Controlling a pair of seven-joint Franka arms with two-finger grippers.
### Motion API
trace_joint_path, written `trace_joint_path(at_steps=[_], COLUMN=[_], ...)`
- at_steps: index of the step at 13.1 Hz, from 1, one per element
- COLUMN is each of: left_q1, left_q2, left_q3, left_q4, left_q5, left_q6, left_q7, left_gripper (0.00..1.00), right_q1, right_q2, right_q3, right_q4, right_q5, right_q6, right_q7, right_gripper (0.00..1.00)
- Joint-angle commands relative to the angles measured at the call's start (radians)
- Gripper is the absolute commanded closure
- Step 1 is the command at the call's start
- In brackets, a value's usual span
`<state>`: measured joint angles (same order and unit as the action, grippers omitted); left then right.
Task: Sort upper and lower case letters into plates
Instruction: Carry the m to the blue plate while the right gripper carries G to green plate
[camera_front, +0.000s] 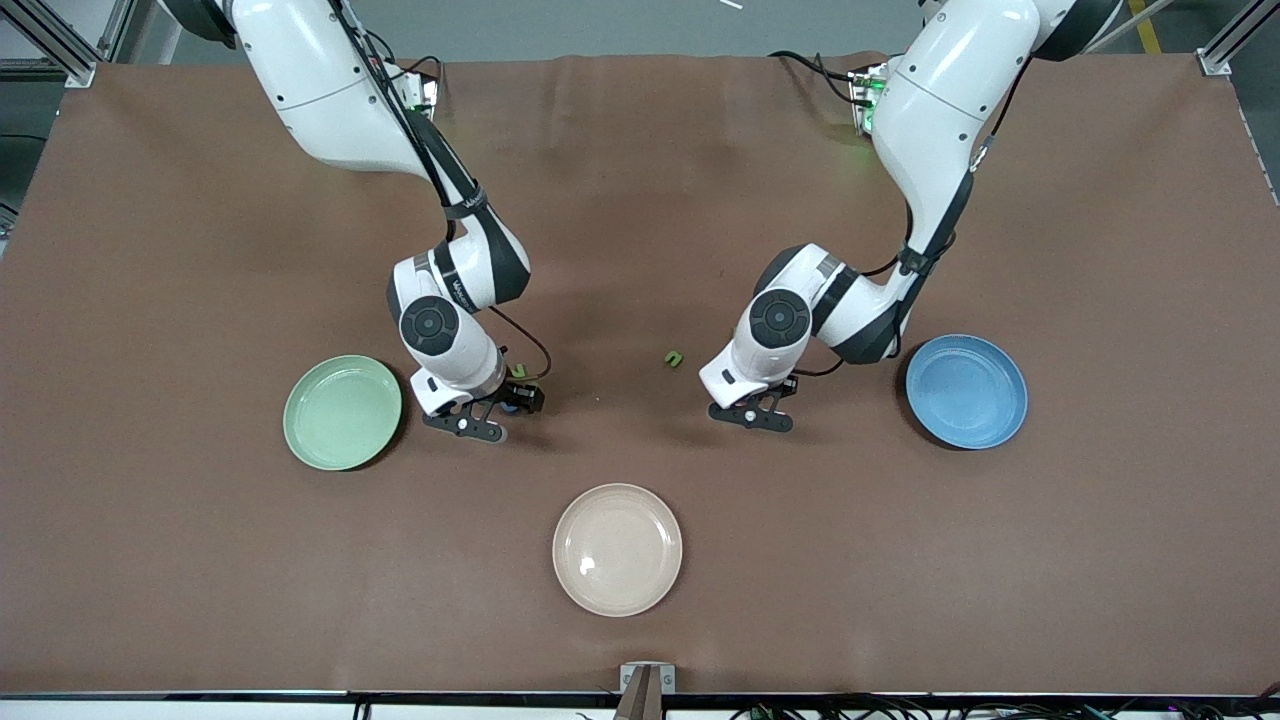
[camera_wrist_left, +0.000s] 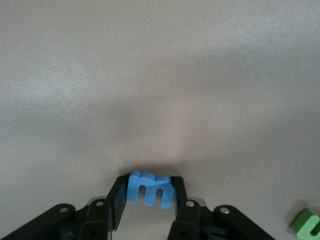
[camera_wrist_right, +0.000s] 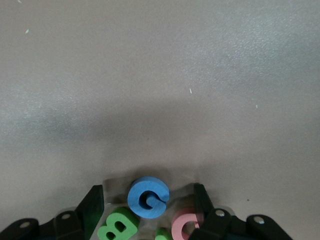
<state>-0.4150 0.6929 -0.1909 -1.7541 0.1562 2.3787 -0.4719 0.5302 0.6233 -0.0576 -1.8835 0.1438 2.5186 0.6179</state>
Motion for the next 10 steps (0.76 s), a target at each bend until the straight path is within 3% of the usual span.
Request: trace_joint_path(at_steps=[1, 4, 6, 10], left_q1=[-0.01, 0.001, 0.016, 0.099], left_q2=[0.0, -0.024, -0.079, -0.225], left_q3=[0.008, 0.008, 0.007, 0.001], left_q4=[-0.004, -0.007, -0.01, -0.103], left_q5=[0.023, 0.025, 0.025, 0.025], left_q6=[0.017, -0.015, -0.103, -0.159], left_q7=[-0.022, -0.019, -0.004, 0.091], left_gripper=[0.71, 0.78, 0.78, 0.78], right_q1=[0.014, 0.014, 0.014, 0.013], right_q2=[-0.013, -0.011, -0.011, 0.0], right_q3=[-0.011, -0.011, -0.013, -0.013], right_q4=[-0.023, -0.022, -0.022, -0.022], right_q5=[0.011, 0.011, 0.011, 0.01], right_q6=[0.017, 0.017, 0.017, 0.017], right_q7=[0.008, 0.008, 0.008, 0.008], right_gripper=[0.22, 0.26, 0.31, 0.47])
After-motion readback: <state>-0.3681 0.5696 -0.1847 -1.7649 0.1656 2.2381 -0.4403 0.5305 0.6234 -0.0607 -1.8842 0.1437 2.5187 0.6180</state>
